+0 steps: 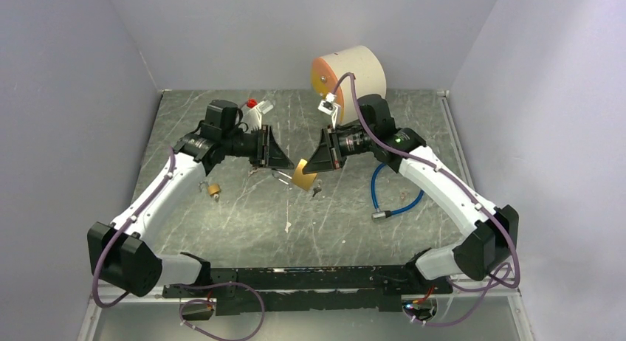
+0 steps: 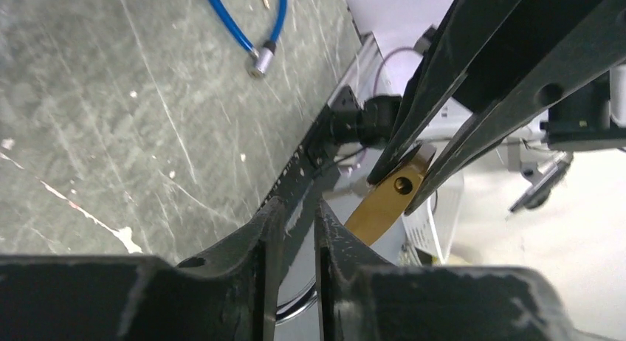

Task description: Unlock with the key

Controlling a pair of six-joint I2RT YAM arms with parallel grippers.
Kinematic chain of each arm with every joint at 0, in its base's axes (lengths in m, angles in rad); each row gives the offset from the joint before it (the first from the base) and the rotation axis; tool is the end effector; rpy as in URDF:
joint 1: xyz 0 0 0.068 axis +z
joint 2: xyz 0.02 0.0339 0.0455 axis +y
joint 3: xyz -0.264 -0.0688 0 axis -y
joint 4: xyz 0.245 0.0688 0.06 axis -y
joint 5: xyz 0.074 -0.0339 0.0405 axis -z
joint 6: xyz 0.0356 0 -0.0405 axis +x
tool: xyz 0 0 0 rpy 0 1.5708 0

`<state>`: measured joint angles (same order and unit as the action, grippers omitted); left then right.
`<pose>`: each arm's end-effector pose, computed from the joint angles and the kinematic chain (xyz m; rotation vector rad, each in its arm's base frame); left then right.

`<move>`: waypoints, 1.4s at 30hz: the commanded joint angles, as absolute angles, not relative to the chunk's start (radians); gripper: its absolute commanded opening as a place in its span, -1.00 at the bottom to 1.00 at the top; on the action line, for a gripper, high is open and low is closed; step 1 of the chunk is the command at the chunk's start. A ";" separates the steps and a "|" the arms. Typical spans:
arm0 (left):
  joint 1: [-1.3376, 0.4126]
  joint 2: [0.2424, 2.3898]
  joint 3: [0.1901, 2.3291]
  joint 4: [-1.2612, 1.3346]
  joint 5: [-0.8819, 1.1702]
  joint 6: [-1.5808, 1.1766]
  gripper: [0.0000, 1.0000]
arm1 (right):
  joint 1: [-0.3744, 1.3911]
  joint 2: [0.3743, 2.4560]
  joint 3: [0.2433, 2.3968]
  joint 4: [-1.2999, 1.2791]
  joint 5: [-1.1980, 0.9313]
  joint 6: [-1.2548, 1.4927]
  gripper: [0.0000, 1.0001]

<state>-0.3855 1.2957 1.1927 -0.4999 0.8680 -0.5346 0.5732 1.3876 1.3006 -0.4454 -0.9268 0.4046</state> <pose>0.2474 -0.1297 0.3471 0.3756 2.2637 -1.4462 0.2394 0.1884 0.3632 -0.7965 2.1003 1.5326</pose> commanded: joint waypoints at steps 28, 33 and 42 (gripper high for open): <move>-0.298 1.095 1.166 -0.890 -0.085 -0.596 0.23 | 0.685 2.128 1.518 -0.098 -0.929 0.865 -1.00; -0.298 1.103 1.194 -0.897 -0.065 -0.601 0.27 | 0.680 2.219 1.624 -0.121 -0.855 0.811 -1.00; -0.298 1.125 1.264 -0.919 -0.059 -0.563 0.39 | 0.679 2.250 1.707 -0.225 -0.696 0.668 0.00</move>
<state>-0.2977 1.1263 1.2018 -0.9134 -0.0650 -0.5838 0.6823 2.2967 1.6669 -0.2008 -0.7746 0.7383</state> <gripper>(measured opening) 0.684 0.373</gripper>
